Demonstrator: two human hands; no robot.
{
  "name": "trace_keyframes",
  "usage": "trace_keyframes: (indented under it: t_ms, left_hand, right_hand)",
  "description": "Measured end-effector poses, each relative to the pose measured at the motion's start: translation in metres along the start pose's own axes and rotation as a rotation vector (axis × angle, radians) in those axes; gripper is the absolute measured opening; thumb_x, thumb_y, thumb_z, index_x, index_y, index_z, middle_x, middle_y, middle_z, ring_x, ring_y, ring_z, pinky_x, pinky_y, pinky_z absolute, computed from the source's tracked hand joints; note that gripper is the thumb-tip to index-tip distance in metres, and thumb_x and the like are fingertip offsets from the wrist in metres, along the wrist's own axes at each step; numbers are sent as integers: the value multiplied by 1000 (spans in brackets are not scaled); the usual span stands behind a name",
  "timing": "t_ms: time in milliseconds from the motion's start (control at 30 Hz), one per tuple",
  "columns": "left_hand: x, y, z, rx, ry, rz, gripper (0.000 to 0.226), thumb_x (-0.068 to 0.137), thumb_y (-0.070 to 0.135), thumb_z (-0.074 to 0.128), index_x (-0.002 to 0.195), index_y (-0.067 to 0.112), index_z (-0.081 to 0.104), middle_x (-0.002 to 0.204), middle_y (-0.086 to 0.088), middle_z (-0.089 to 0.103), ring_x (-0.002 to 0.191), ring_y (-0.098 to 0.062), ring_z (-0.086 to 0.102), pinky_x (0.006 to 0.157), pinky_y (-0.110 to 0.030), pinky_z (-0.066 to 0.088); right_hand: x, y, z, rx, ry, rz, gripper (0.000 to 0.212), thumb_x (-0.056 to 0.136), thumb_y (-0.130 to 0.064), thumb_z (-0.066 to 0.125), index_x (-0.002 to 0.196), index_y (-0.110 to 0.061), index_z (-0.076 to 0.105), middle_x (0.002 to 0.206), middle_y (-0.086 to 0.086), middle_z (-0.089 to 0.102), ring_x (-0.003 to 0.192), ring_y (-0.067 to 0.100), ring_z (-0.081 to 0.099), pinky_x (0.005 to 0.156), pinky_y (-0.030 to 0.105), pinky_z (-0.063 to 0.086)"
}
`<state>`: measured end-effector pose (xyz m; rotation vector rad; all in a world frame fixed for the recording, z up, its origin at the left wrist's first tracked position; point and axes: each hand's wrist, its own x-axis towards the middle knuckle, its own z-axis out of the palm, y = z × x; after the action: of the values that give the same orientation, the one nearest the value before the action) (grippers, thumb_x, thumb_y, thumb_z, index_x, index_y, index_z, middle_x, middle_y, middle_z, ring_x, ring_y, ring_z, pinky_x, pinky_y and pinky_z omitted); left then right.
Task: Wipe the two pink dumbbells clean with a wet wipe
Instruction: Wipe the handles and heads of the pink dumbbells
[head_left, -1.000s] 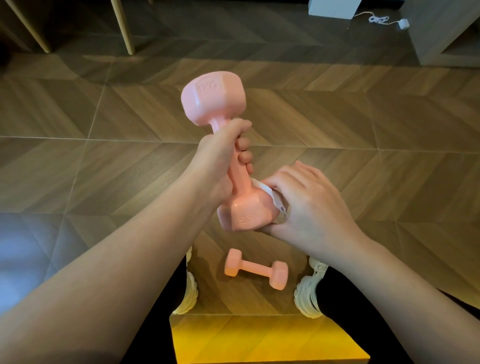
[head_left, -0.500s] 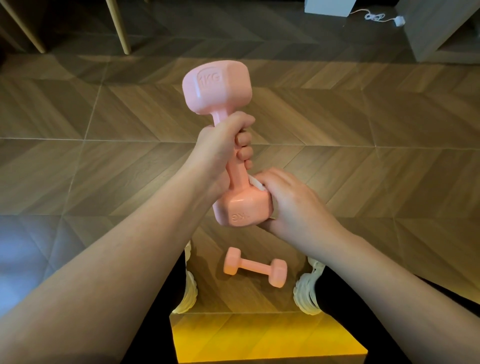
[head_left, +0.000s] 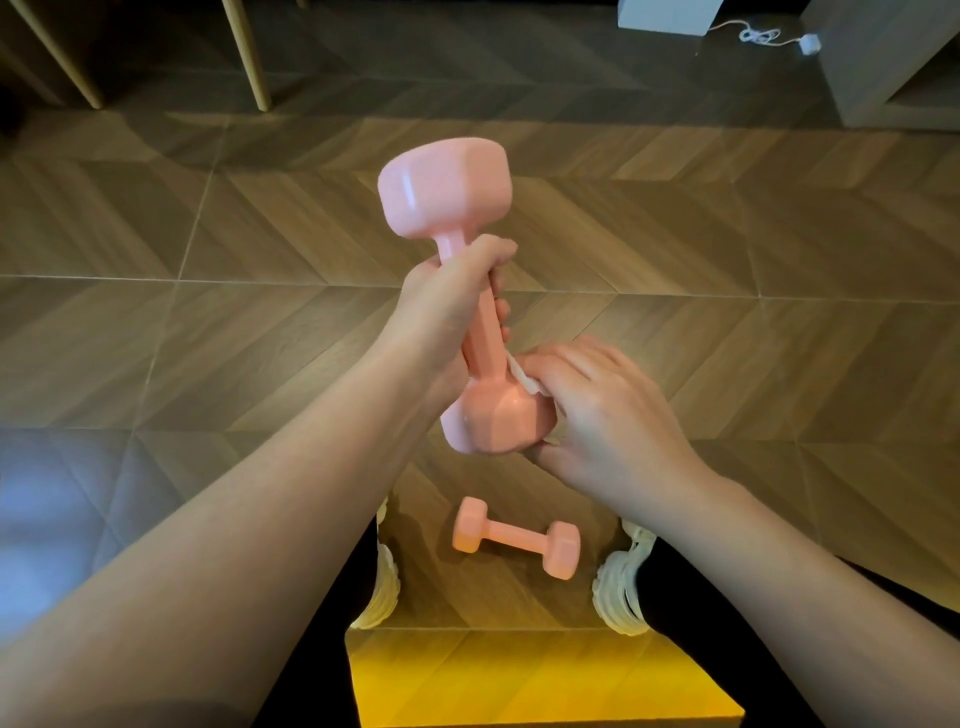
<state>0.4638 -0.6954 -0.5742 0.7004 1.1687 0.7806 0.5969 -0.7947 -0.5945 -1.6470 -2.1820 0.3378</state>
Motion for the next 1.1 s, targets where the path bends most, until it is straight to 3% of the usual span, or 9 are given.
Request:
trace_keyframes:
  t_ms: [133, 300, 467, 600, 767, 867, 967, 1100]
  left_hand:
    - [2, 1, 3, -59, 23, -10, 21, 88, 26, 66, 73, 19, 52, 56, 7, 49, 46, -9, 46, 50, -26, 40]
    - [0, -3, 8, -111, 100, -28, 27, 88, 29, 67, 71, 21, 48, 49, 8, 43, 39, -10, 38, 42, -21, 35]
    - [1, 4, 9, -140, 74, -35, 29, 88, 25, 64, 67, 21, 44, 47, 7, 39, 37, -11, 34, 41, -21, 32]
    - [0, 3, 9, -124, 57, -26, 28, 88, 23, 64, 67, 20, 45, 47, 6, 40, 38, -11, 34, 40, -23, 33]
    - [2, 3, 8, -107, 29, -18, 30, 88, 22, 63, 64, 21, 44, 47, 7, 38, 39, -12, 32, 43, -20, 32]
    - [1, 1, 8, -121, 9, -20, 31, 88, 22, 63, 64, 21, 43, 46, 7, 37, 38, -11, 32, 43, -21, 32]
    - [-2, 1, 9, -158, -27, -52, 31, 89, 22, 62, 65, 22, 42, 47, 7, 34, 38, -11, 30, 42, -21, 31]
    - [-2, 5, 8, -186, -82, -51, 33, 91, 23, 59, 65, 22, 40, 48, 8, 31, 39, -11, 28, 42, -21, 30]
  right_hand:
    - [1, -2, -4, -19, 33, 23, 50, 62, -35, 89, 101, -14, 66, 98, -3, 66, 99, 13, 55, 95, 30, 37]
    - [5, -2, -4, 2, -138, 30, 54, 66, -30, 85, 113, -14, 64, 113, -1, 65, 113, 20, 58, 111, 41, 32]
    - [4, -1, -6, 27, 1, 12, 49, 62, -32, 89, 99, -11, 64, 97, 0, 63, 97, 19, 59, 97, 35, 39]
    - [7, 2, -6, 48, -138, 24, 56, 67, -33, 84, 115, -15, 62, 114, -2, 63, 115, 19, 55, 114, 41, 28]
    - [6, 1, -4, 12, -13, 4, 52, 58, -36, 88, 97, -16, 62, 94, -5, 60, 95, 13, 54, 103, 38, 37]
    - [7, 6, 0, 37, -110, 5, 56, 62, -29, 87, 109, -14, 61, 106, -2, 61, 105, 13, 50, 101, 40, 40]
    - [7, 13, 2, 25, -170, -26, 58, 64, -20, 87, 115, -14, 61, 113, -1, 62, 114, 18, 52, 110, 35, 28]
    - [5, 16, -1, 76, 20, -34, 42, 64, -22, 85, 96, -18, 58, 91, -14, 45, 93, 10, 49, 92, 23, 30]
